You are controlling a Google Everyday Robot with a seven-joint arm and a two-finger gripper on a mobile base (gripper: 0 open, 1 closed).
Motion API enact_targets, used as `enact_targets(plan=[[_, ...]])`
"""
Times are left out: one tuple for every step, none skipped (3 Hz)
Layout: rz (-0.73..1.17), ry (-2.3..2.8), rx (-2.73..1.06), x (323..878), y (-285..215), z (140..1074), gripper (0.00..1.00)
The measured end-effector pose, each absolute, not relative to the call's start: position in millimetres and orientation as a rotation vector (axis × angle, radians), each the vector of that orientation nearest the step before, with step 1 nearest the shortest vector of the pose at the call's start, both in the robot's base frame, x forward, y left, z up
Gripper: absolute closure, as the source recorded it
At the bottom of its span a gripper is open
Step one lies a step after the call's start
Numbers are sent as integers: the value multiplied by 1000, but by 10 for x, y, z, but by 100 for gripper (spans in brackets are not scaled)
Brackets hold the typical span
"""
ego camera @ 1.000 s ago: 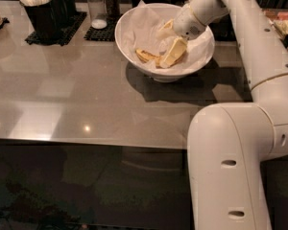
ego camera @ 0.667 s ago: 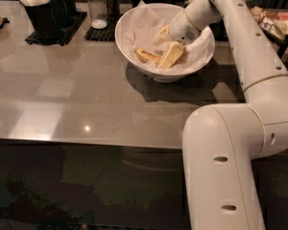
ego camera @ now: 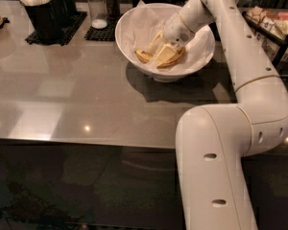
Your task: Pick banana from white bowl
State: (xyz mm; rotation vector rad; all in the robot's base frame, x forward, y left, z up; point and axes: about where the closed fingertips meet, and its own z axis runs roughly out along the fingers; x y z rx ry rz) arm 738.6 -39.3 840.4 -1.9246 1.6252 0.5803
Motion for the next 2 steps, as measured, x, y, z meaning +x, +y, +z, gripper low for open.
enact_targets(plan=[[556,1587,-1941,7392,-316,8526,89],[517,1569,-1951,7386,-297,8677,100]])
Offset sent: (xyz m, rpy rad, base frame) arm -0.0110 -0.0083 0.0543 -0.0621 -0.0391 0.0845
